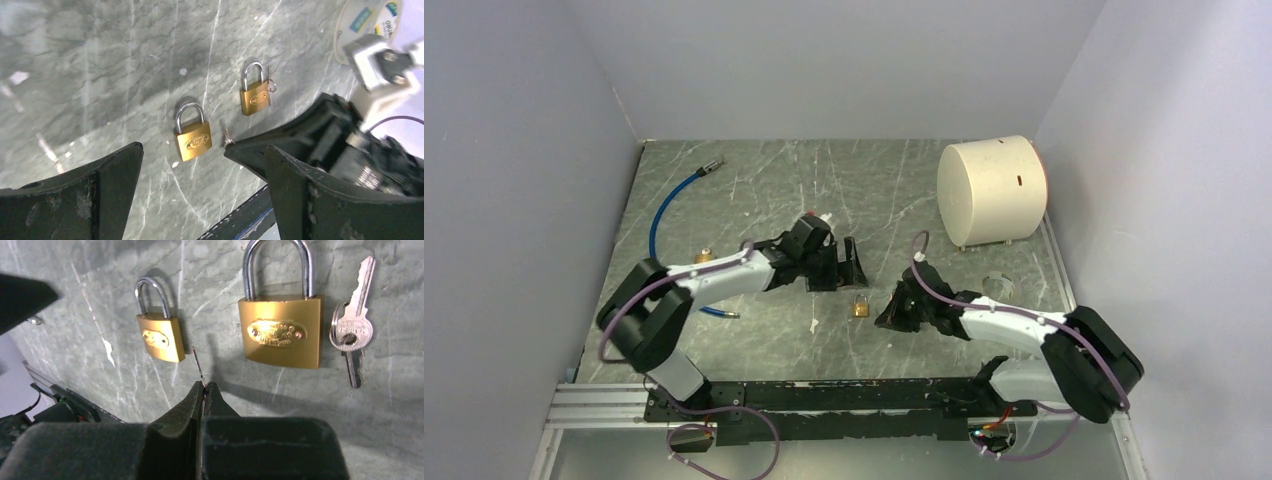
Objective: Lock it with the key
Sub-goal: Place the key at the center of the board, then move the lock to the center of the board.
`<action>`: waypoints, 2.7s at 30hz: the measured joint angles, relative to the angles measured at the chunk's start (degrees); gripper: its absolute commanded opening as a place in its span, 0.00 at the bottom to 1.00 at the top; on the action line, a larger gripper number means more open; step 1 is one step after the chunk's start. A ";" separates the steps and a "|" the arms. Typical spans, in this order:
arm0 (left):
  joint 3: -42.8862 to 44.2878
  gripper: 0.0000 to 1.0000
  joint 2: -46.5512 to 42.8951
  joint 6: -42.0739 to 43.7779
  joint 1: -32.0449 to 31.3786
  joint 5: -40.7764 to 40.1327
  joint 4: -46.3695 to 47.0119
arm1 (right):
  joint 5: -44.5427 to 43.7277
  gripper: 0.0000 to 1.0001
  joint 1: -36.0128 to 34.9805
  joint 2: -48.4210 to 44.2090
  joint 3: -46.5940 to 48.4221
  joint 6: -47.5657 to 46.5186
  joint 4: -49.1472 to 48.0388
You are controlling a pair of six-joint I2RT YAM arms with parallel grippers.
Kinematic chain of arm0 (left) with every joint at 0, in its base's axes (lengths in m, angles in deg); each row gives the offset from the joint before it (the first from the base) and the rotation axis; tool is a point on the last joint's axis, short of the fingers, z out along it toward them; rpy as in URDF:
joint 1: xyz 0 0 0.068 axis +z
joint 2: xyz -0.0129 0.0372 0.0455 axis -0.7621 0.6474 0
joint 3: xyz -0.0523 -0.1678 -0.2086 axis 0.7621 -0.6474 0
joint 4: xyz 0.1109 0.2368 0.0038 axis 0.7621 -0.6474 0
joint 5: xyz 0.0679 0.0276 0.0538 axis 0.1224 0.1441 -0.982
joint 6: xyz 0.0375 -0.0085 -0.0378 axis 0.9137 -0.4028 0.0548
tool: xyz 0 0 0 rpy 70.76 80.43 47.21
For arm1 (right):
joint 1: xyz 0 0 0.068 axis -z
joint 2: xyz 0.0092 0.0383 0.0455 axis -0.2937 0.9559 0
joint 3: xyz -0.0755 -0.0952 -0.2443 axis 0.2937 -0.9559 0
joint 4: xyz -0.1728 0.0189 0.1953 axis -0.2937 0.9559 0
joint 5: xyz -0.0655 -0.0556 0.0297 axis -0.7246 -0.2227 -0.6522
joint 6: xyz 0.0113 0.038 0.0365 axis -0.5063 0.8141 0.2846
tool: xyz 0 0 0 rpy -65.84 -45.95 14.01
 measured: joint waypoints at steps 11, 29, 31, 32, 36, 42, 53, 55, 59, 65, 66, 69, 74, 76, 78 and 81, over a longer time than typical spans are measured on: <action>-4.94 0.94 -21.49 3.82 1.03 -10.78 -7.48 | 1.42 0.05 0.98 6.86 3.61 0.48 -1.42; -11.08 0.95 -37.09 5.79 12.28 -13.51 -19.06 | -1.25 0.31 1.51 0.55 5.29 0.37 3.26; -11.08 0.95 -37.27 6.05 12.98 -13.49 -19.93 | -1.22 0.35 1.49 0.35 5.49 0.31 3.65; -11.08 0.95 -37.27 6.27 13.35 -13.49 -20.37 | -1.20 0.37 1.49 0.35 5.55 0.28 3.85; -11.06 0.95 -36.89 7.56 15.50 -13.55 -22.73 | -1.14 0.43 1.51 -0.22 5.60 0.20 4.24; -8.94 0.95 -31.98 12.02 21.11 -16.57 -29.33 | -1.18 0.61 1.51 -2.84 6.86 -0.94 5.64; -1.18 0.92 -19.65 16.39 40.11 -20.65 -33.86 | -2.05 0.81 1.51 -5.03 11.02 -5.25 11.37; -0.33 0.93 -17.49 16.83 44.57 -19.87 -33.68 | -2.23 0.84 1.51 -5.79 11.02 -5.35 11.91; 5.11 0.94 -10.56 19.76 48.09 -21.49 -34.18 | -2.25 0.88 1.51 -6.80 11.02 -5.38 12.17; 15.74 0.93 1.81 24.52 47.91 -22.77 -33.88 | -2.25 0.93 1.51 -6.80 11.02 -5.57 13.09; 16.65 0.93 3.48 25.14 47.91 -22.64 -34.07 | -2.25 0.95 1.51 -6.80 11.06 -5.62 13.44; 17.75 0.88 6.88 26.03 47.93 -22.14 -34.38 | -2.29 0.99 1.51 -6.82 11.06 -5.73 13.92; 17.73 0.82 9.38 26.53 48.26 -20.41 -35.52 | -2.45 0.99 1.51 -8.04 11.06 -5.75 14.21; 17.75 0.80 10.19 26.71 48.30 -18.95 -35.82 | -2.45 0.99 1.51 -8.57 11.06 -5.75 14.21; 17.75 0.77 10.84 26.80 48.35 -17.62 -35.95 | -2.45 0.99 1.51 -8.61 11.06 -5.75 14.21; 17.75 0.75 11.61 27.08 48.46 -15.82 -36.06 | -2.43 0.99 1.51 -8.39 11.06 -5.79 14.25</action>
